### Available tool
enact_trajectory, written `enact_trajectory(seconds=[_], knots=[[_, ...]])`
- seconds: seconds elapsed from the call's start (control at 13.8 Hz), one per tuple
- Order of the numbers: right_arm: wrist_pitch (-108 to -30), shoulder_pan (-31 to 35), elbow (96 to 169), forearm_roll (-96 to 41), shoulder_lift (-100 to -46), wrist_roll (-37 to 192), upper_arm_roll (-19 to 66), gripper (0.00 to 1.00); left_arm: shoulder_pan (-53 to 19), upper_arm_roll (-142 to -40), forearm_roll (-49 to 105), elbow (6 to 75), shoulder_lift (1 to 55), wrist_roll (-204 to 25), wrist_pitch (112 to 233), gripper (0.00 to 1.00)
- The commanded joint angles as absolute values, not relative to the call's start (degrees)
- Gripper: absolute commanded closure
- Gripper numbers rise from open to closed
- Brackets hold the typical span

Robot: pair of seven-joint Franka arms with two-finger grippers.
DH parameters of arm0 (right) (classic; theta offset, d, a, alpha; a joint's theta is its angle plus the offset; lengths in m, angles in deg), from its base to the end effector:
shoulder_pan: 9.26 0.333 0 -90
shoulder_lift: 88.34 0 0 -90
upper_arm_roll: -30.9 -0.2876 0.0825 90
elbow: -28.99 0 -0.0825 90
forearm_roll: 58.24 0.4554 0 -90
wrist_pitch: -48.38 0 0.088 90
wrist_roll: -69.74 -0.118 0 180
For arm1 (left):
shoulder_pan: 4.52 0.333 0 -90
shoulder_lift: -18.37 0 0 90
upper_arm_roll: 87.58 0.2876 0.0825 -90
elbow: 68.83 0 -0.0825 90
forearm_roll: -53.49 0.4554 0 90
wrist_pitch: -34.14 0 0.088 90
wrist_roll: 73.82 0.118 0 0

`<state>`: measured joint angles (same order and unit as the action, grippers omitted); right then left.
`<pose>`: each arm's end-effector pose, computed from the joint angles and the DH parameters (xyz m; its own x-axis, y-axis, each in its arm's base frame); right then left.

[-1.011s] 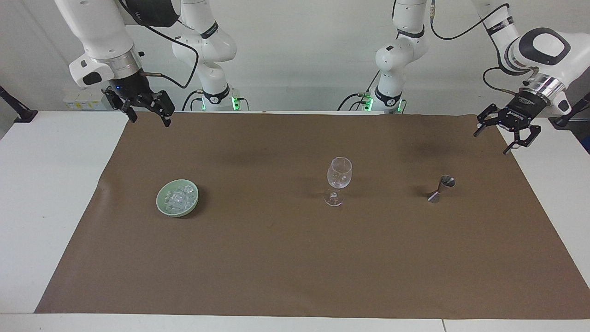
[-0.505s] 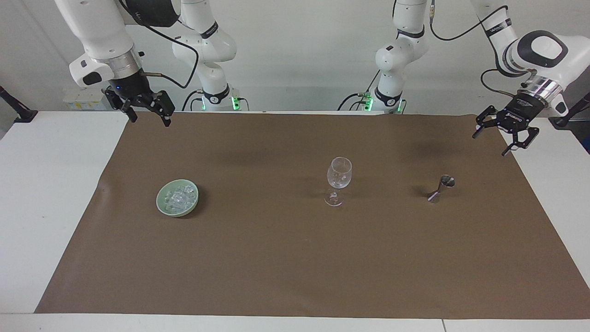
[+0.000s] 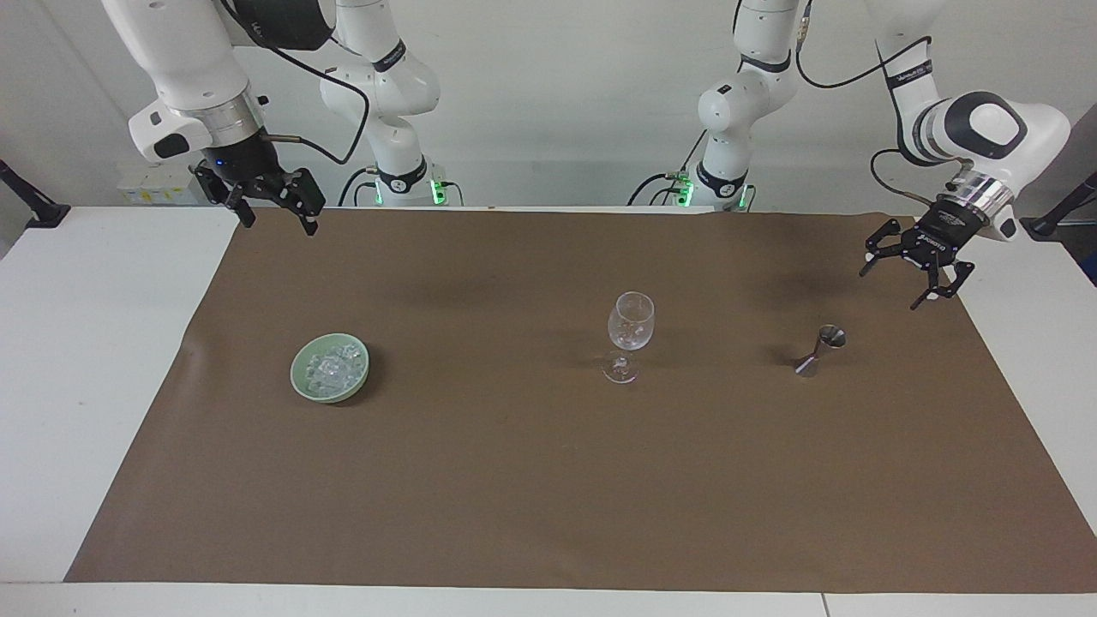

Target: Pour wine and add ice with both arms

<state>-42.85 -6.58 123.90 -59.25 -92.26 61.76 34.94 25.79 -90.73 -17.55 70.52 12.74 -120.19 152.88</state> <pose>0.6077 -0.0176 0.5825 0.9868 -0.1618 0.0058 -0.1618 -0.9867 0.0121 0.4916 0.1878 0.2649 -0.2185 0.5099 -0.8320 0.8312 0.5440 0.1151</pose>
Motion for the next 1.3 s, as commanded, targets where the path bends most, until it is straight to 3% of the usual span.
enact_trajectory(seconds=[0.0,0.36,1.23], knots=[[-42.59,-6.97,125.06,-58.77,-93.35,63.50,34.68,0.00,25.88,-90.66,-22.96,71.18,17.12,-114.36,154.02,0.00],[-42.59,-6.97,125.06,-58.77,-93.35,63.50,34.68,0.00,25.36,-90.66,-30.52,70.92,23.02,-107.93,154.02,0.00],[-42.59,-6.97,125.06,-58.77,-93.35,63.50,34.68,0.00,22.90,-90.83,-40.28,71.71,27.68,-104.94,153.41,0.00]])
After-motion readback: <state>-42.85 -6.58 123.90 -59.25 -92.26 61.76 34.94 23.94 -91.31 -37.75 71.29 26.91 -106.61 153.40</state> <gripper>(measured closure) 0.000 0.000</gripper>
